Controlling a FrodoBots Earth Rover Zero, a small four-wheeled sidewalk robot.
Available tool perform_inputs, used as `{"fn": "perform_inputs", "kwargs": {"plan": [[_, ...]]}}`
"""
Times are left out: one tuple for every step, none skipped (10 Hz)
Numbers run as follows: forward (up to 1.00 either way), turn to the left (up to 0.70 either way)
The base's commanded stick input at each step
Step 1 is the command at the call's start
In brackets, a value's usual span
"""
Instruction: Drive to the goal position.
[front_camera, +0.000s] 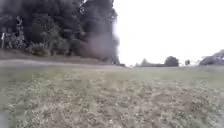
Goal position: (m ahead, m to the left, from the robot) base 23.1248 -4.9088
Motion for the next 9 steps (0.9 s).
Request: {"fn": "perform_inputs", "kwargs": {"plan": [[0.7, -0.35], [0.7, -0.35], [0.7, -0.33], [0.7, -0.31], [0.7, -0.05], [0.7, -0.03], [0.7, 0.0], [0.7, 0.0], [0.7, 0.0]]}}
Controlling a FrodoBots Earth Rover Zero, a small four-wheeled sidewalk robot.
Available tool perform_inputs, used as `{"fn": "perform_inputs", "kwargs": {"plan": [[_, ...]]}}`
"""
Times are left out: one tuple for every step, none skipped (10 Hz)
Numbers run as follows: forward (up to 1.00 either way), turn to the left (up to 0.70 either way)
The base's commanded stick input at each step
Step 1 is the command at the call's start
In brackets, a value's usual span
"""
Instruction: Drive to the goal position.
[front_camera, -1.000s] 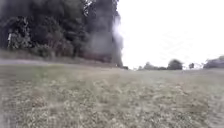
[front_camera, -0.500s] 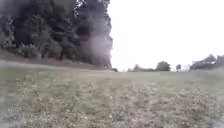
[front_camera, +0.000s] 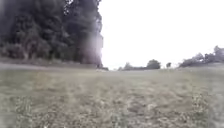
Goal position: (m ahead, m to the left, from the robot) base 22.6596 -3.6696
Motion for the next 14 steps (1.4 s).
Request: {"fn": "perform_inputs", "kwargs": {"plan": [[0.7, 0.0], [0.7, 0.0], [0.7, 0.0], [0.7, 0.0], [0.7, 0.0], [0.7, 0.0], [0.7, 0.0], [0.7, 0.0], [0.7, 0.0], [0.7, 0.0], [0.7, 0.0], [0.7, 0.0], [0.7, 0.0], [0.7, 0.0]]}}
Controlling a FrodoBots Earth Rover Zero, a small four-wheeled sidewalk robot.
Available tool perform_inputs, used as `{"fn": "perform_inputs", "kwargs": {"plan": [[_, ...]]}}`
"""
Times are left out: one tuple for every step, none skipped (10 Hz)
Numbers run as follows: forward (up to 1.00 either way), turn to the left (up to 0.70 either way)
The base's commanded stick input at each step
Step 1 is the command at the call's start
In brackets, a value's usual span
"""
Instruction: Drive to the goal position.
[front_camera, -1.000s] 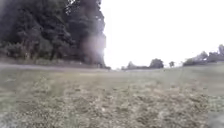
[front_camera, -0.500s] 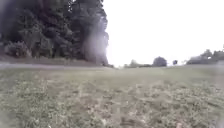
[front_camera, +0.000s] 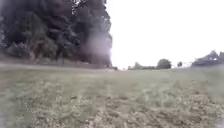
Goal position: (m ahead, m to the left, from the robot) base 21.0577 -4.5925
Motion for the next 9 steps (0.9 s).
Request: {"fn": "perform_inputs", "kwargs": {"plan": [[0.7, -0.01], [0.7, -0.02], [0.7, -0.06], [0.7, -0.07], [0.7, -0.09], [0.7, -0.1], [0.7, -0.16], [0.7, -0.17], [0.7, -0.18]]}}
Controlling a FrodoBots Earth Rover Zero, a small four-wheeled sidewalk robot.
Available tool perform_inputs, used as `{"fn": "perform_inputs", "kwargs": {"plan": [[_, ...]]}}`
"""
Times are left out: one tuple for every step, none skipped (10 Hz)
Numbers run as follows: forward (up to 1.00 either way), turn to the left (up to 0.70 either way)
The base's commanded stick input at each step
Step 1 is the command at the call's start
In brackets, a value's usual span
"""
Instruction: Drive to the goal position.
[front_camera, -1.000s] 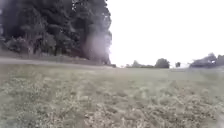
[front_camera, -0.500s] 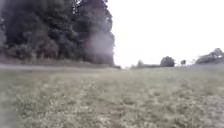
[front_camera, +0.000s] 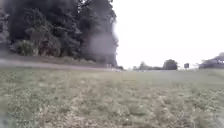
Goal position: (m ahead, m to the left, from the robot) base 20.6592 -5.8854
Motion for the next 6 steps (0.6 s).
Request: {"fn": "perform_inputs", "kwargs": {"plan": [[0.7, -0.21], [0.7, -0.22], [0.7, -0.25], [0.7, -0.26], [0.7, -0.32], [0.7, -0.33]]}}
